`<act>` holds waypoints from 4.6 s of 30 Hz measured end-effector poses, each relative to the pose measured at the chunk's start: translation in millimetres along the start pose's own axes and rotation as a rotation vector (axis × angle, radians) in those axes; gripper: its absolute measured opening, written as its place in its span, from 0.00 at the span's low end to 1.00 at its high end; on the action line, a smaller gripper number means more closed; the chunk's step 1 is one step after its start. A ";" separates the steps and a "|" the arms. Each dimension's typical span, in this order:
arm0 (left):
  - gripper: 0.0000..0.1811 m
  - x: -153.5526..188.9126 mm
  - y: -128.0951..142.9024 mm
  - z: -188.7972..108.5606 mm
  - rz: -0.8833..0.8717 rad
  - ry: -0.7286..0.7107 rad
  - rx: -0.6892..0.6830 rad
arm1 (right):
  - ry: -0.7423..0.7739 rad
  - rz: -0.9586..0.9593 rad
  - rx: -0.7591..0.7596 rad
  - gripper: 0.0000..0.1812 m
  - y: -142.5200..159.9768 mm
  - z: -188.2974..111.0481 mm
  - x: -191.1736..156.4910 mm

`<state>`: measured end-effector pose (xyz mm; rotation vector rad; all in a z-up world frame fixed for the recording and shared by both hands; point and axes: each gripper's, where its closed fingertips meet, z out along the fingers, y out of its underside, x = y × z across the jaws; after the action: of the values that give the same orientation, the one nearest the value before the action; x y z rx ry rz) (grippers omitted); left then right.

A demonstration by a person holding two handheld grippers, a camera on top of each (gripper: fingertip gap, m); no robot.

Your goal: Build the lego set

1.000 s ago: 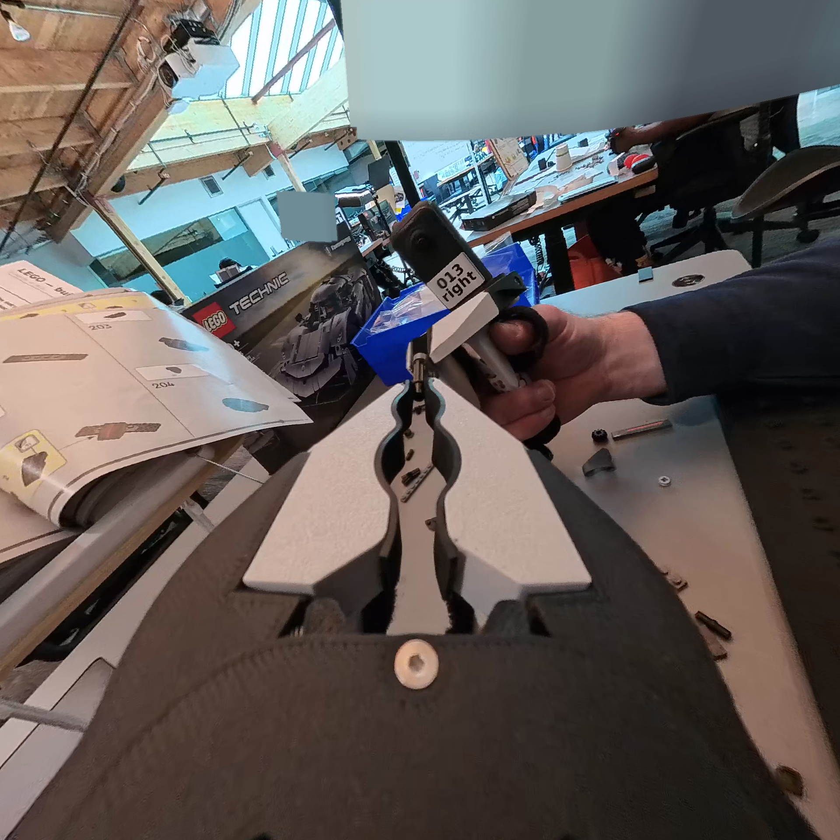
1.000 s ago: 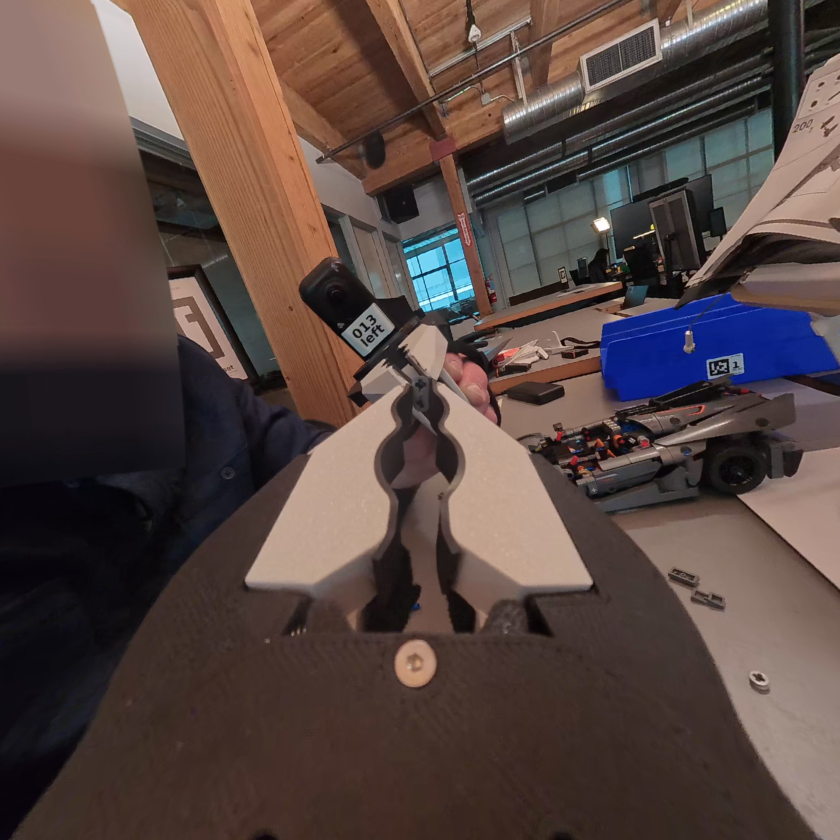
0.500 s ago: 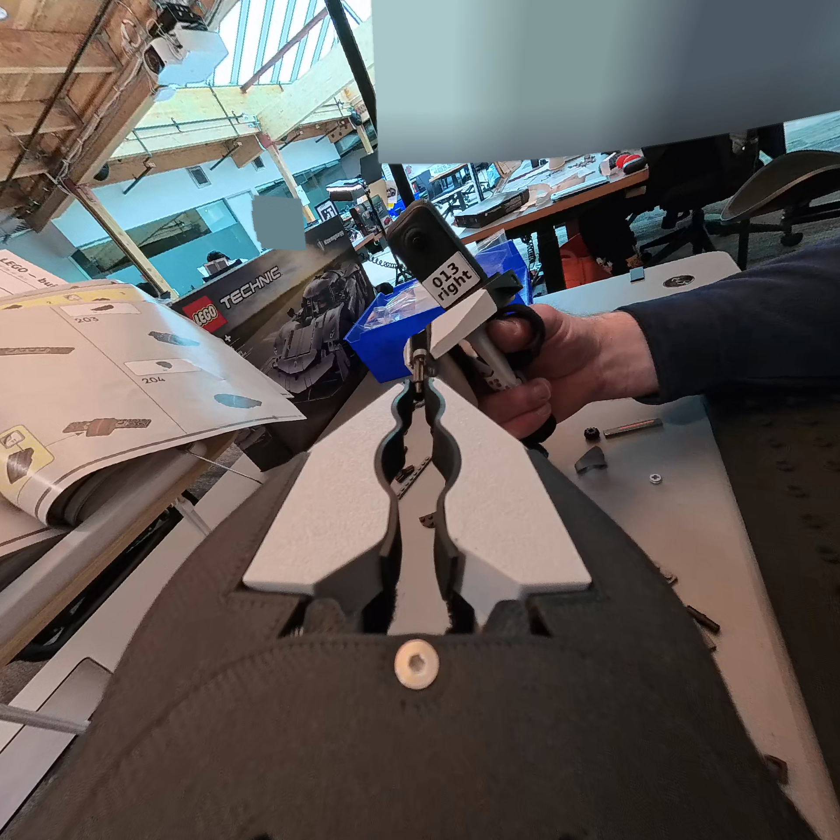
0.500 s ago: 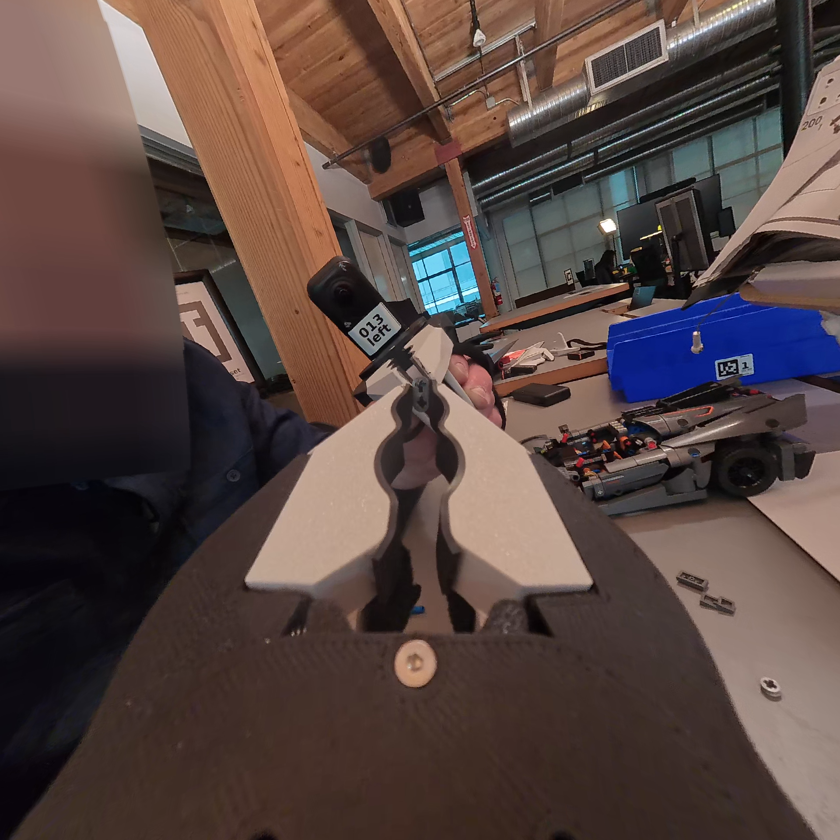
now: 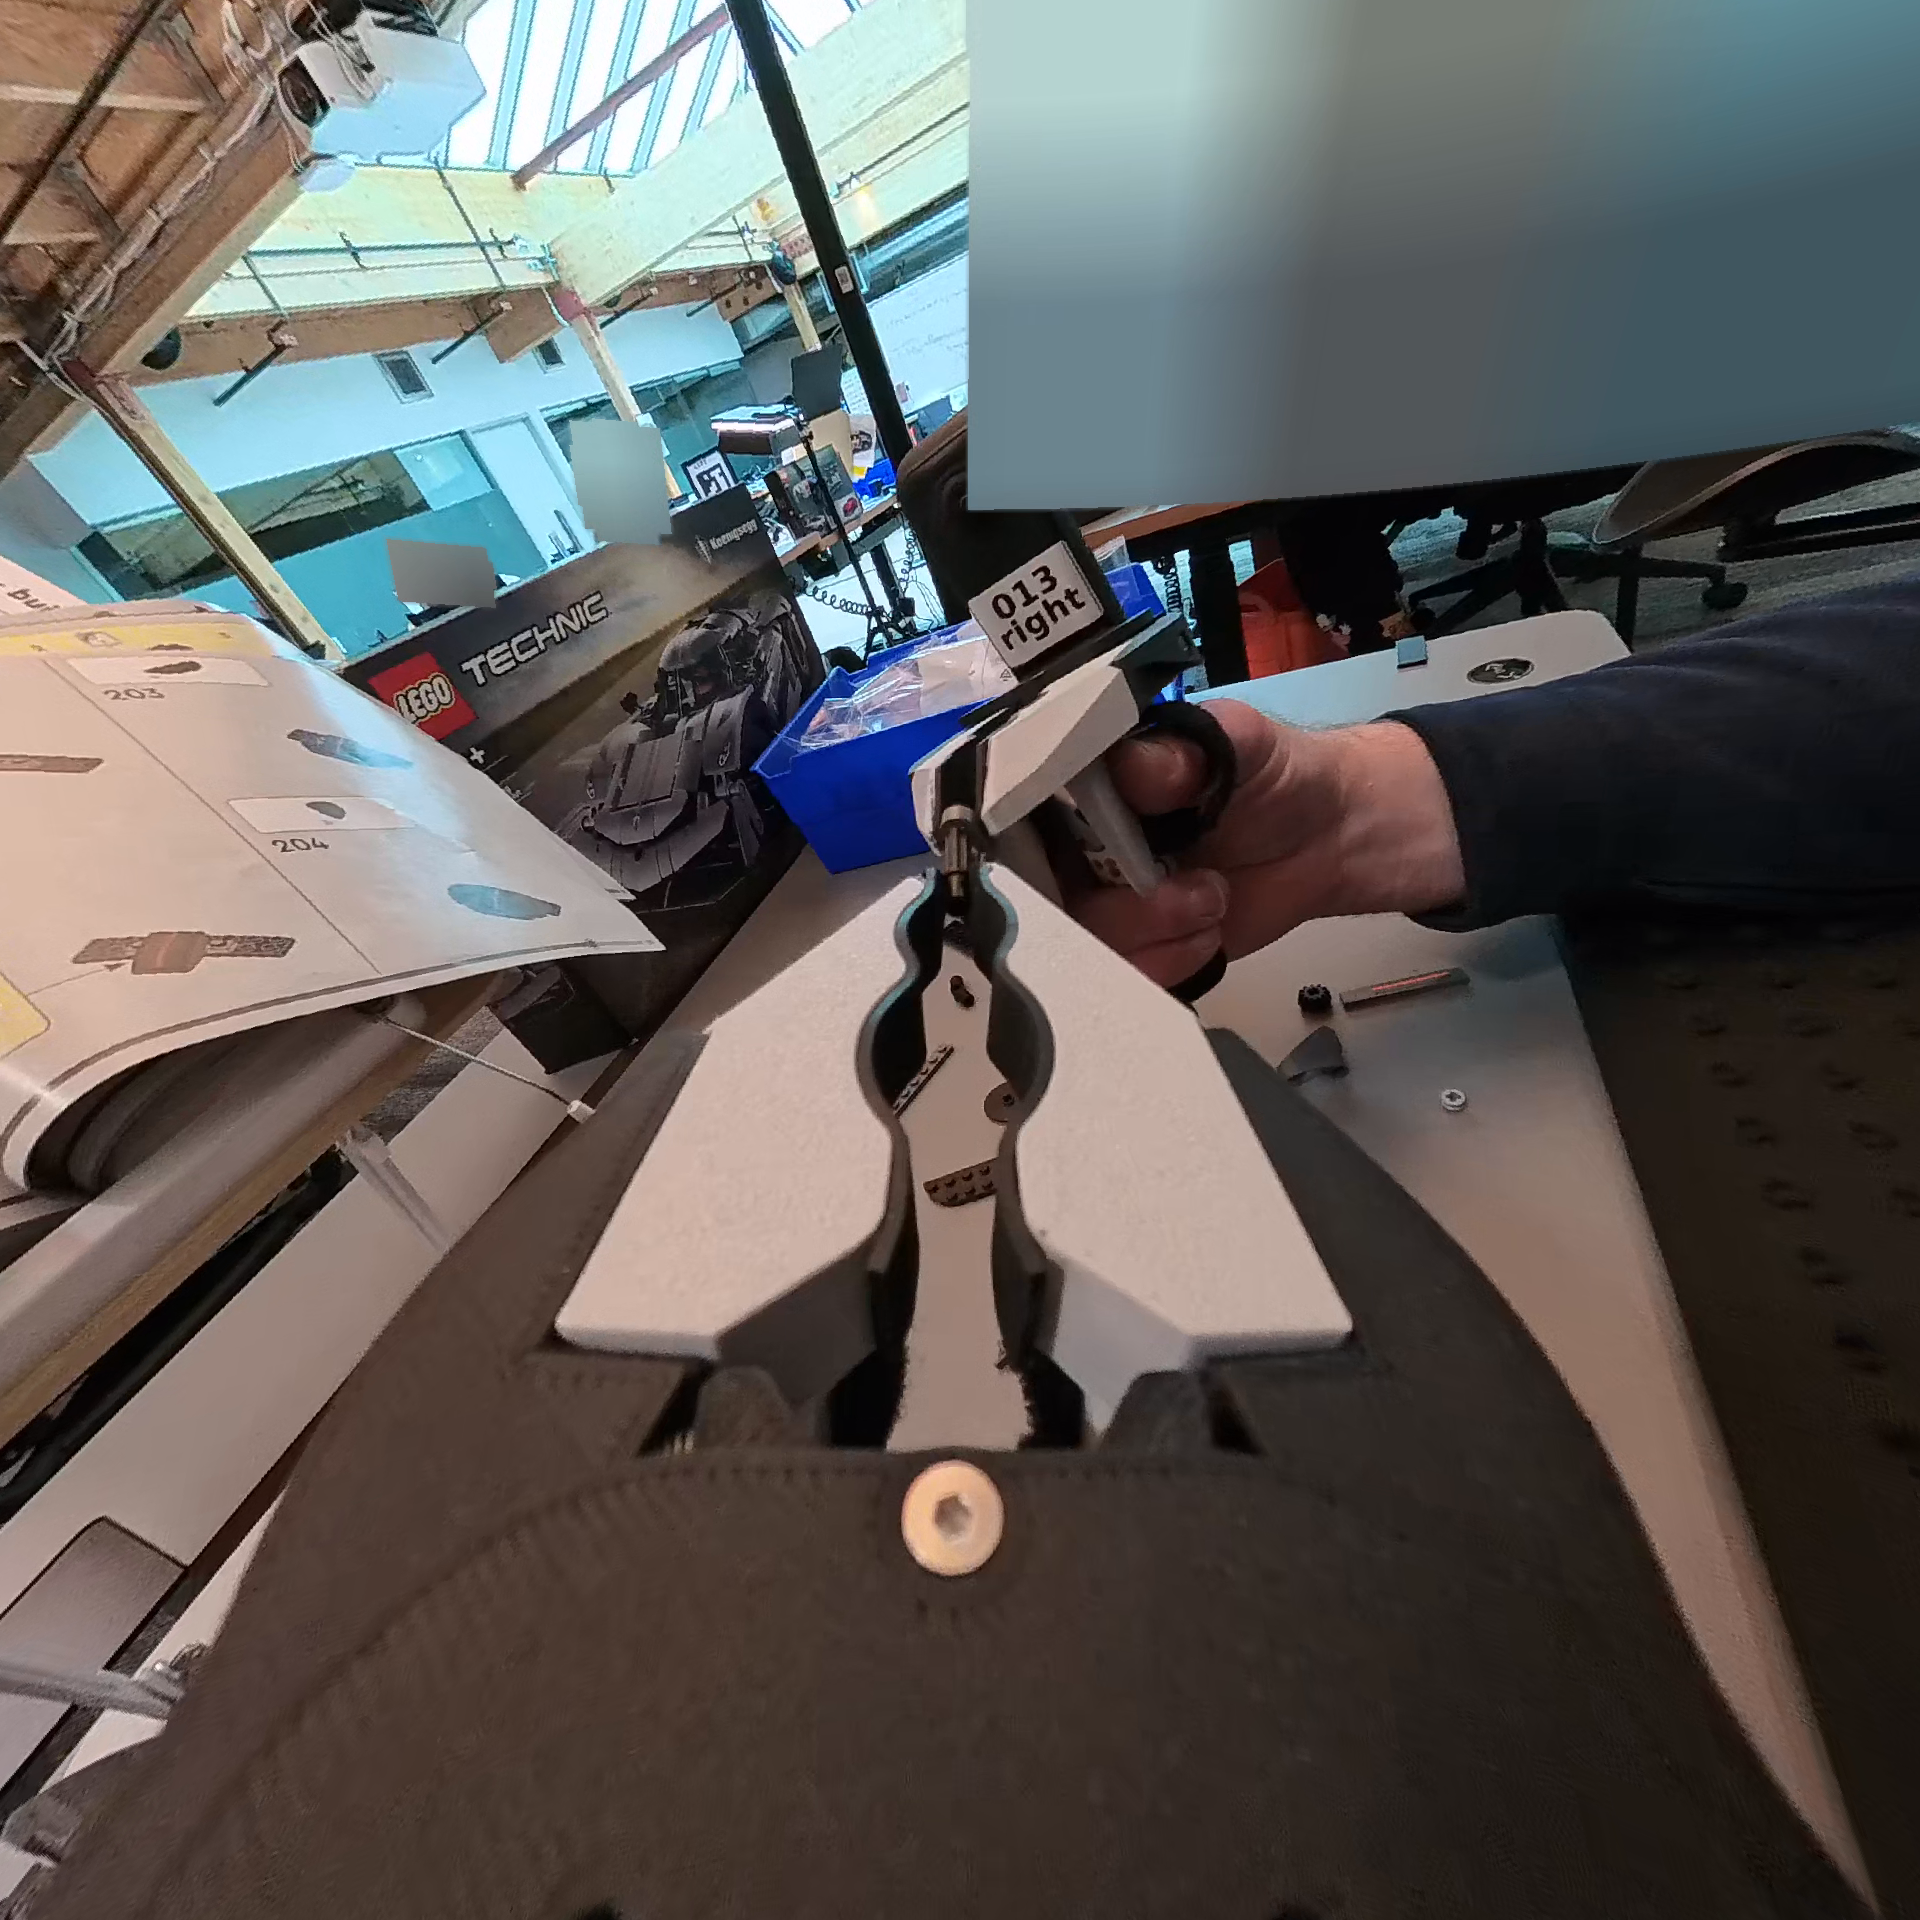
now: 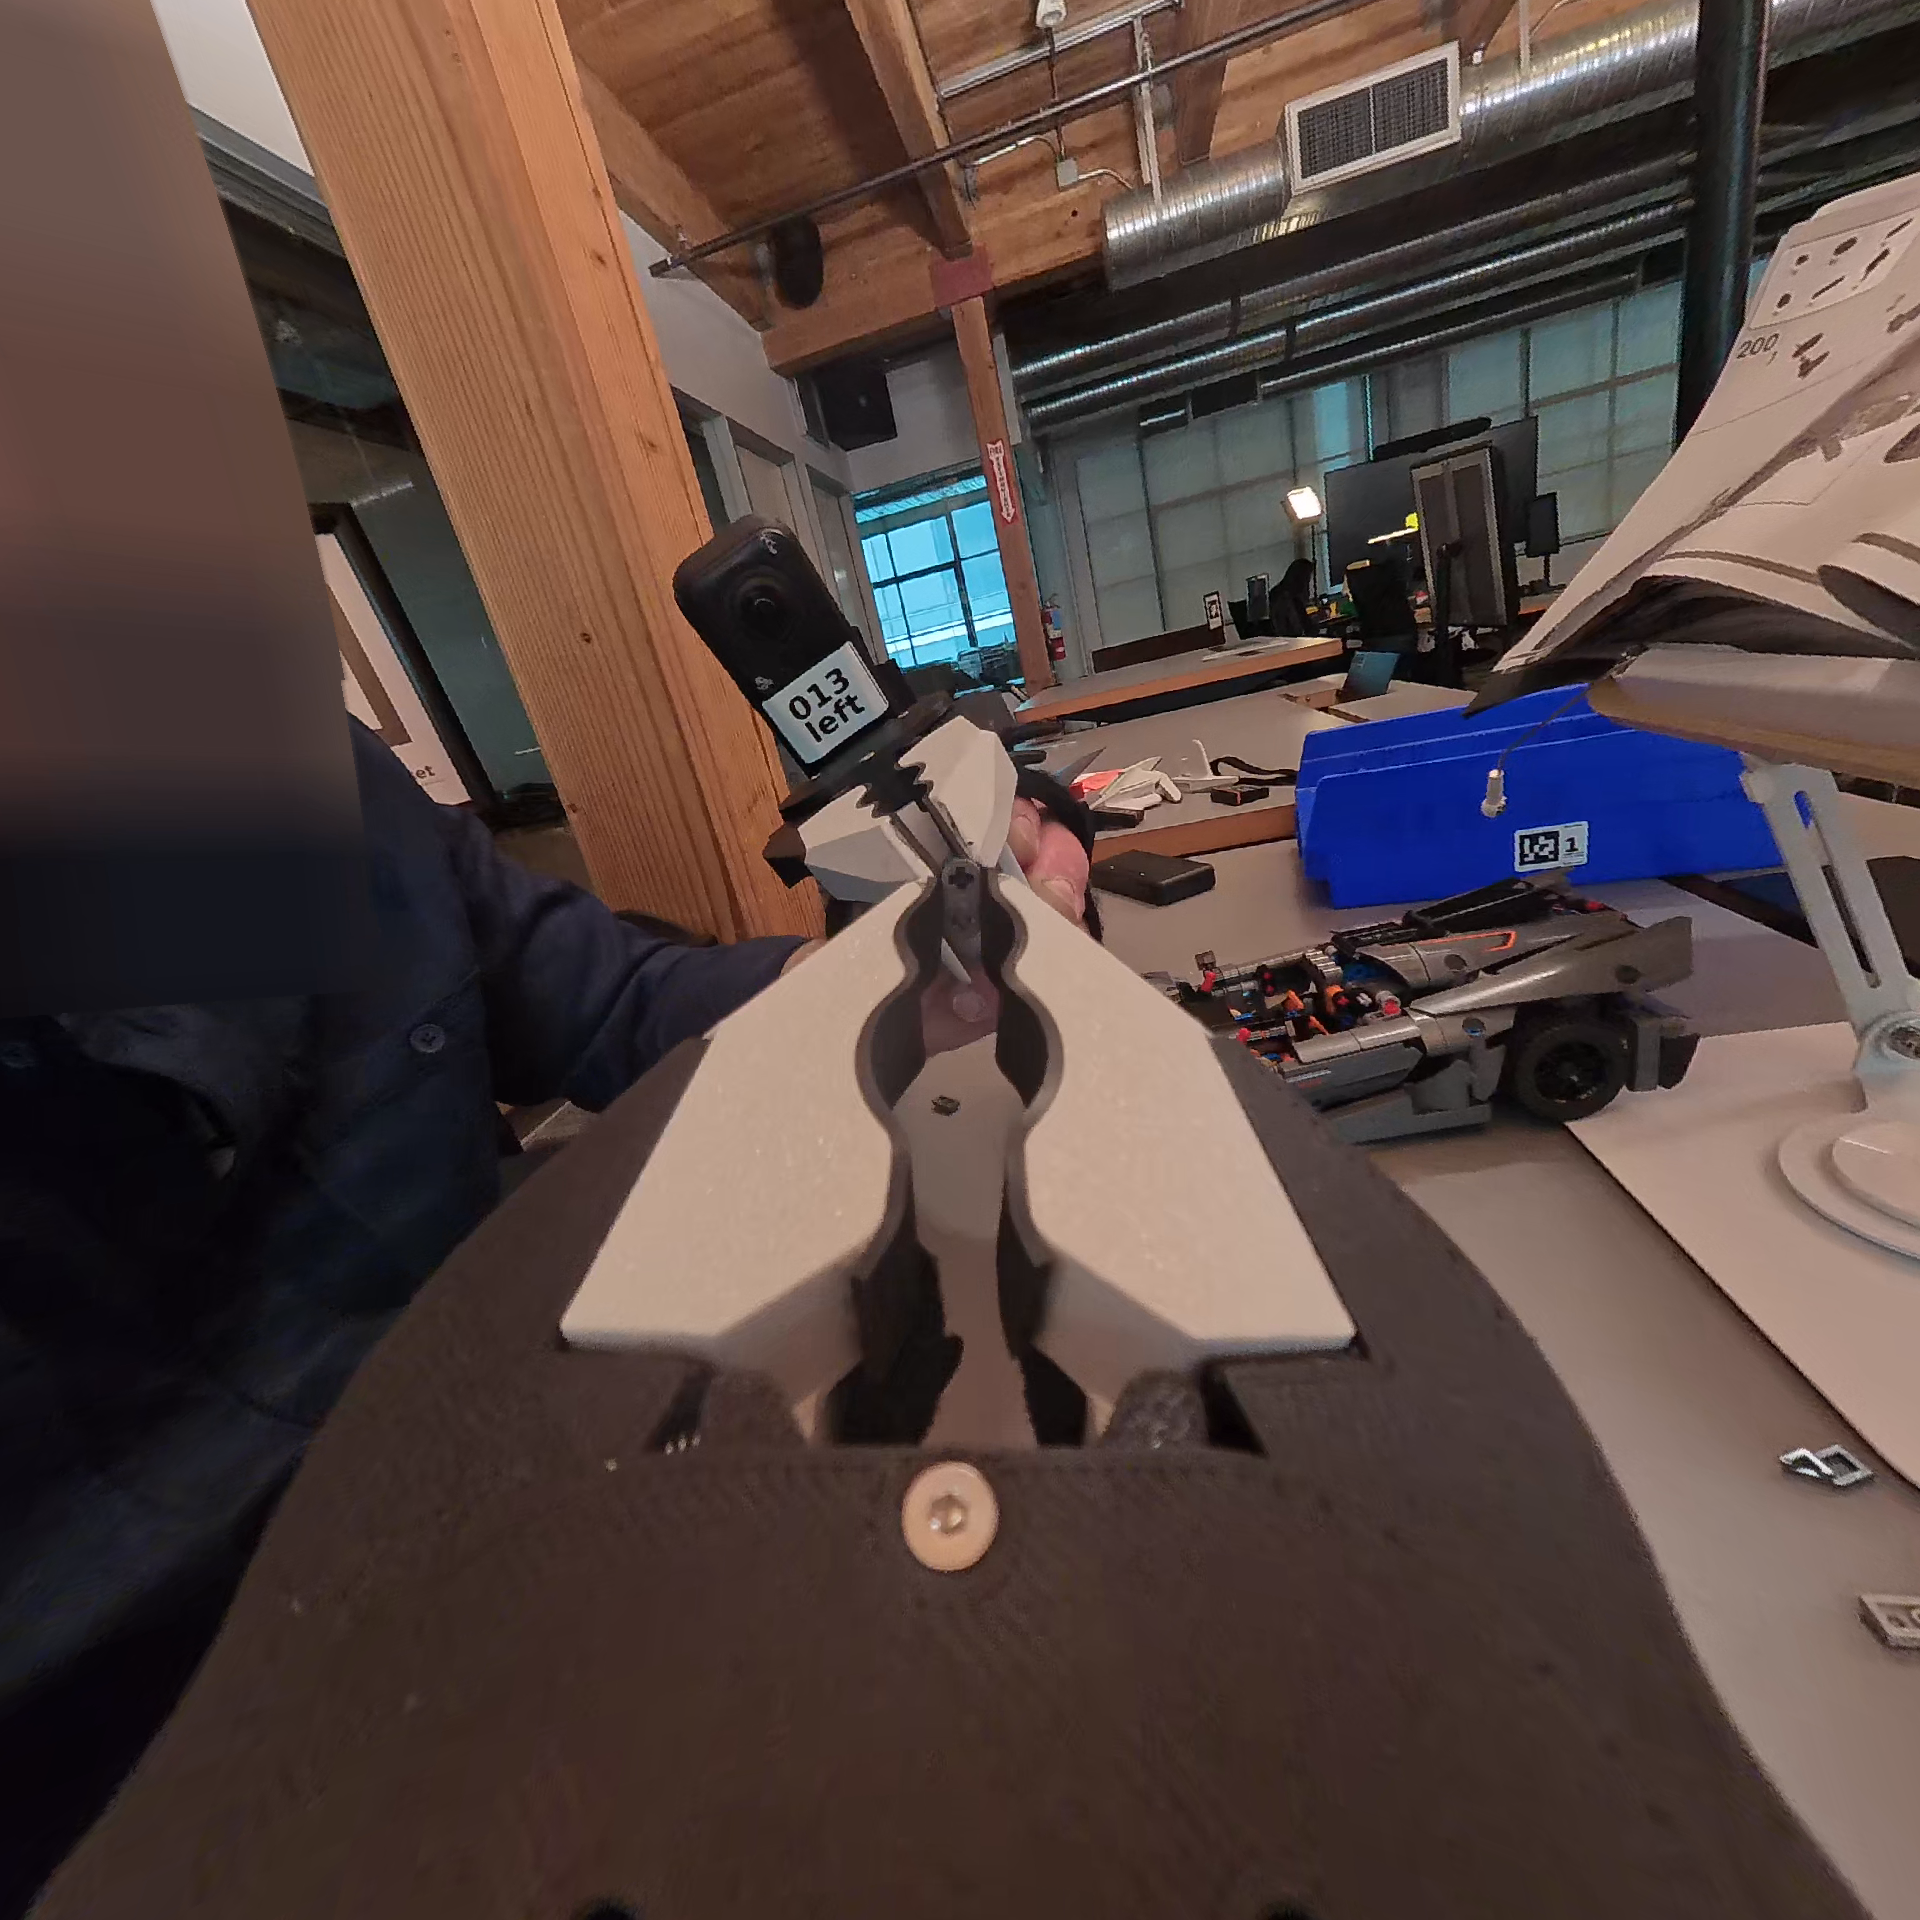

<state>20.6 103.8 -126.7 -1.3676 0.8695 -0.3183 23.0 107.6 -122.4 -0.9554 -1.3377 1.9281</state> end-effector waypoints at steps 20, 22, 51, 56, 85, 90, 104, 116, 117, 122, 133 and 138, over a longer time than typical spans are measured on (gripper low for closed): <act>0.01 10.3 12.2 -2.4 0.098 0.077 -0.110 | -0.007 0.008 -0.148 0.02 16.5 -1.1 -2.8; 0.01 12.9 15.7 -3.7 0.130 0.097 -0.139 | -0.012 0.011 -0.182 0.02 21.4 -1.1 -3.7; 0.01 11.3 14.6 -1.8 0.059 0.087 -0.090 | -0.026 0.045 -0.135 0.02 18.5 -1.4 -3.2; 0.01 12.7 14.8 -2.4 0.057 0.100 -0.090 | -0.031 0.043 -0.144 0.02 19.6 -0.9 -4.9; 0.01 18.0 25.9 -2.5 0.102 0.134 -0.158 | 0.007 0.005 -0.262 0.02 34.9 -1.6 -3.4; 0.01 17.6 27.6 -2.2 0.112 0.127 -0.169 | 0.017 -0.002 -0.265 0.02 35.3 -1.1 -2.6; 0.01 16.7 31.3 -0.9 0.119 0.120 -0.186 | 0.037 -0.016 -0.286 0.02 37.6 -1.1 0.4; 0.01 15.2 55.6 0.5 0.101 0.172 -0.239 | 0.152 -0.115 -0.438 0.02 51.0 -7.6 12.1; 0.01 16.1 56.8 0.5 0.094 0.180 -0.245 | 0.151 -0.115 -0.438 0.02 51.3 -7.3 12.1; 0.01 15.0 58.7 0.3 0.123 0.162 -0.258 | 0.161 -0.122 -0.446 0.02 53.0 -6.6 13.8; 0.01 16.7 65.4 4.8 0.161 0.126 -0.318 | 0.163 -0.144 -0.449 0.02 52.6 -5.3 12.8; 0.01 21.6 77.6 12.3 0.155 0.133 -0.351 | 0.167 -0.157 -0.514 0.02 62.3 -1.6 12.4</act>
<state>21.8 115.3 -207.3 -1.6030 1.1760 -0.1408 12.9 98.8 -184.5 -1.1774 -1.7877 1.3762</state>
